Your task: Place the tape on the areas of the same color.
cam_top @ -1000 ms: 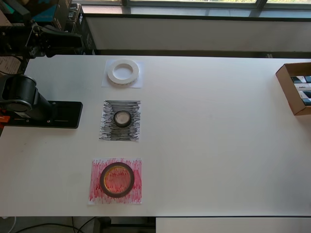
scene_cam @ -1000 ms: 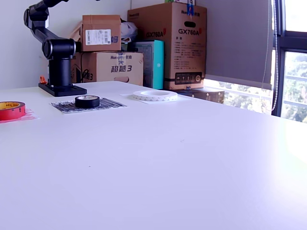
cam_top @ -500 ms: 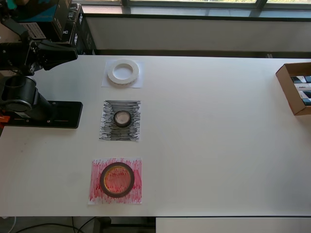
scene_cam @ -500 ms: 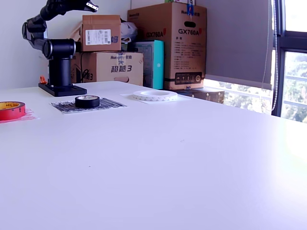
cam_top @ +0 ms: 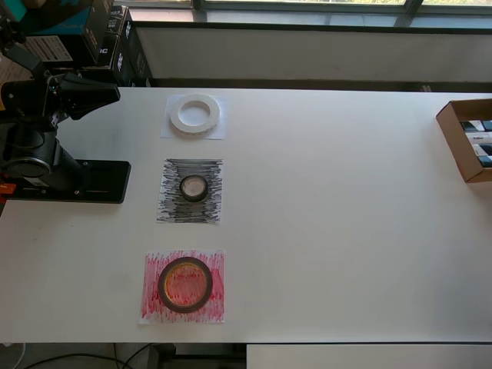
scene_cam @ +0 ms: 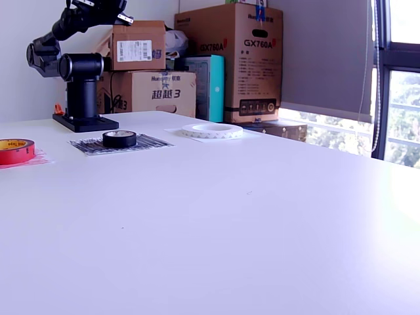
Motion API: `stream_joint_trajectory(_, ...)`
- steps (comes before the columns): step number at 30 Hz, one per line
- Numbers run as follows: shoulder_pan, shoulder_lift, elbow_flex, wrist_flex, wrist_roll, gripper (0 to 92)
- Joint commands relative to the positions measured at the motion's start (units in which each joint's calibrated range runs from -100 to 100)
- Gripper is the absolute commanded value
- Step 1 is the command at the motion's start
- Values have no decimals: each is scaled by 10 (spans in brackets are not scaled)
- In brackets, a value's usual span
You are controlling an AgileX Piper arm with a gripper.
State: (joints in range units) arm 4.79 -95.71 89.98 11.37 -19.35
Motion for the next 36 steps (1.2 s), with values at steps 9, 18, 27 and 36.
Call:
stream_joint_trajectory(9,-11,-34,25,0,0,1)
stream_joint_trajectory(18,-19,-34,64,-1,0,1)
stream_joint_trajectory(27,-14,-34,94,0,0,1)
stream_joint_trajectory(36,-13,-34,95,6,0,2)
